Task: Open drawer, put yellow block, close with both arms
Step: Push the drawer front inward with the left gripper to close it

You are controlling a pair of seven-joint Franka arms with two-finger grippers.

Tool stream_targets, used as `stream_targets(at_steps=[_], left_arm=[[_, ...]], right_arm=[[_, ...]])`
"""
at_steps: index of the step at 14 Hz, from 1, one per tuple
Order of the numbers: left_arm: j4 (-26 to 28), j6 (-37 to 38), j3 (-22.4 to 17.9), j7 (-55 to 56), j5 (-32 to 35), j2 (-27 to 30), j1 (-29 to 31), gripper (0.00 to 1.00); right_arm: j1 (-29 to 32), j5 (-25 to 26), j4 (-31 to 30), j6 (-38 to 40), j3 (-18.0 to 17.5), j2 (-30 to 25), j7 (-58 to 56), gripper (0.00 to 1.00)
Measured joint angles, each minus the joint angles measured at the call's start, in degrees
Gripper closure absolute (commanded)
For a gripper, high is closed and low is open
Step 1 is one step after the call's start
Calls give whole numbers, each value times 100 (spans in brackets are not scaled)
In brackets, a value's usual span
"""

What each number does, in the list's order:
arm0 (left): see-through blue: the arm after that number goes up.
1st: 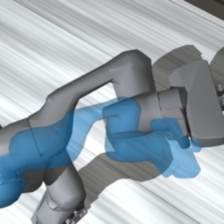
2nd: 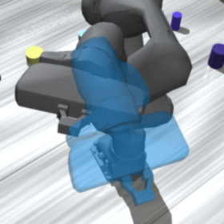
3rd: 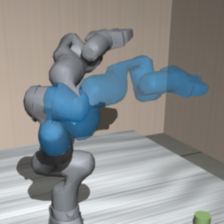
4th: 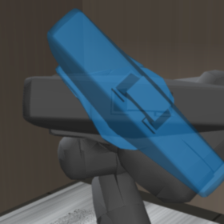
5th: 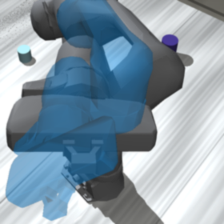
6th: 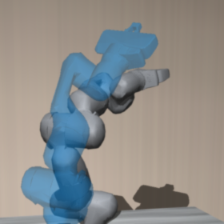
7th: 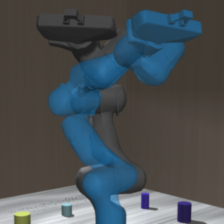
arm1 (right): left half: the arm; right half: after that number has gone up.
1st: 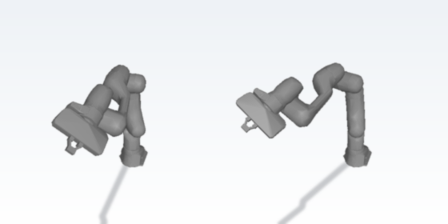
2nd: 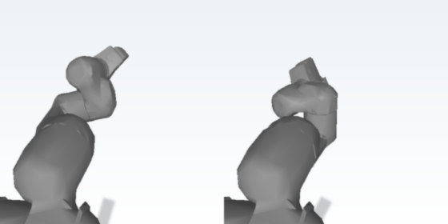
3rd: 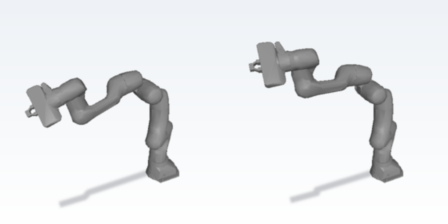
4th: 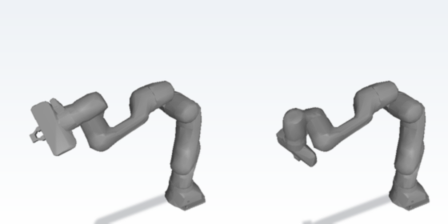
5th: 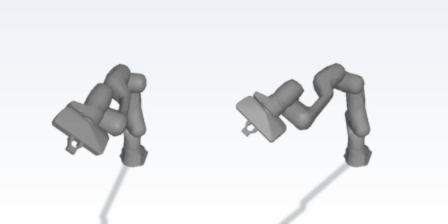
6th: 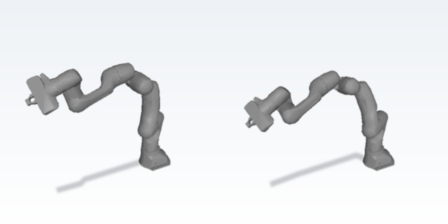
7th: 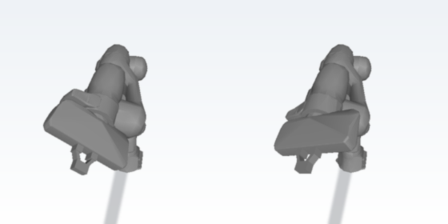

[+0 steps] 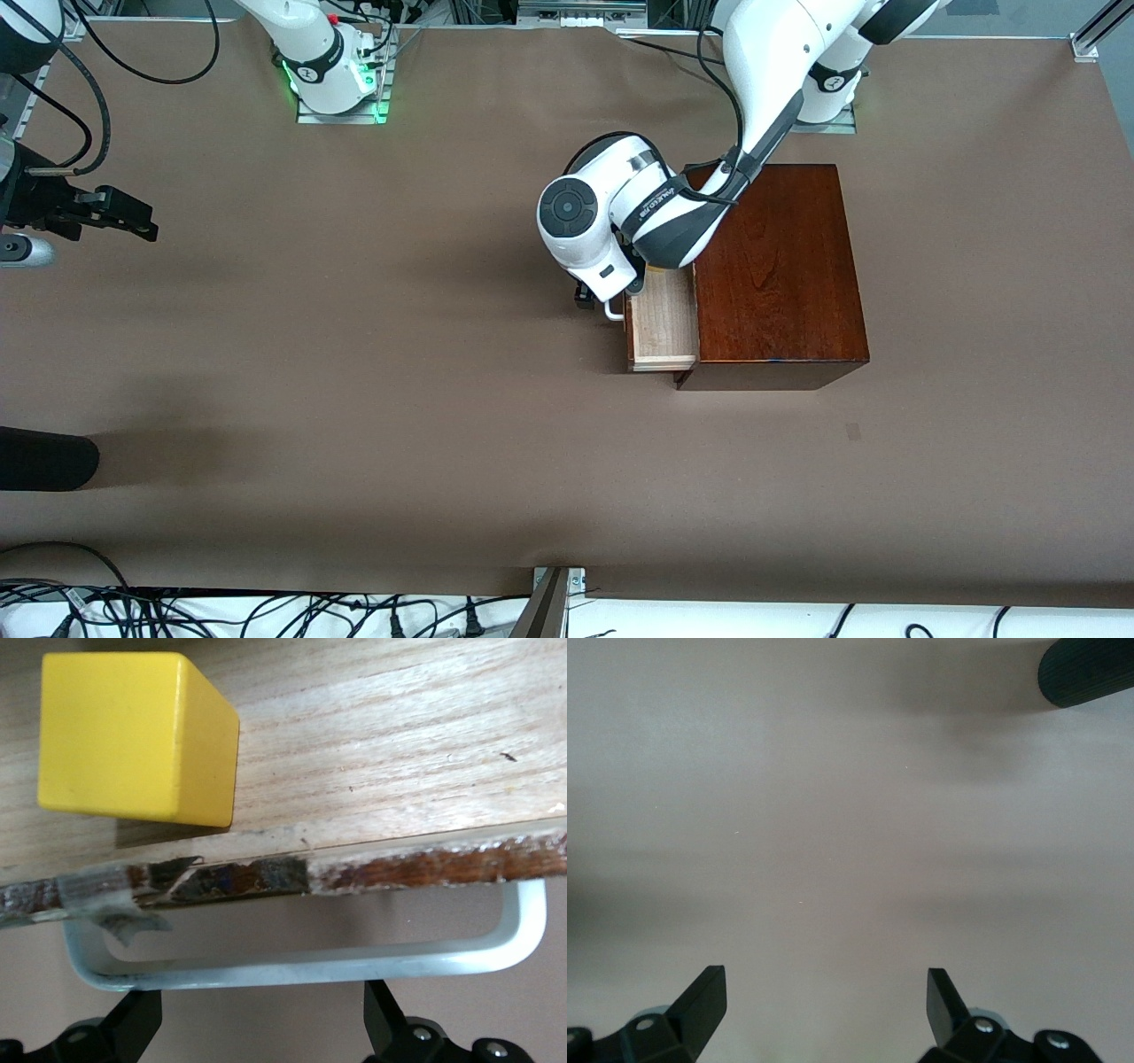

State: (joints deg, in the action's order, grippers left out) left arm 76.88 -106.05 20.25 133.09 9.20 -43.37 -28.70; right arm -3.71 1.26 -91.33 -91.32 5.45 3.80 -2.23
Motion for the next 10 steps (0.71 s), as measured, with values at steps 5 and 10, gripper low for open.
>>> stream_targets(at_steps=[5,10], left_arm=[[-1,0,-112,12,197,-1,21,0],[-1,50,-309,8,312,-2,73,0]], right_arm=[[0,0,0,-8,1,0,1,0],[0,0,1,-11,1,-1,1,0]])
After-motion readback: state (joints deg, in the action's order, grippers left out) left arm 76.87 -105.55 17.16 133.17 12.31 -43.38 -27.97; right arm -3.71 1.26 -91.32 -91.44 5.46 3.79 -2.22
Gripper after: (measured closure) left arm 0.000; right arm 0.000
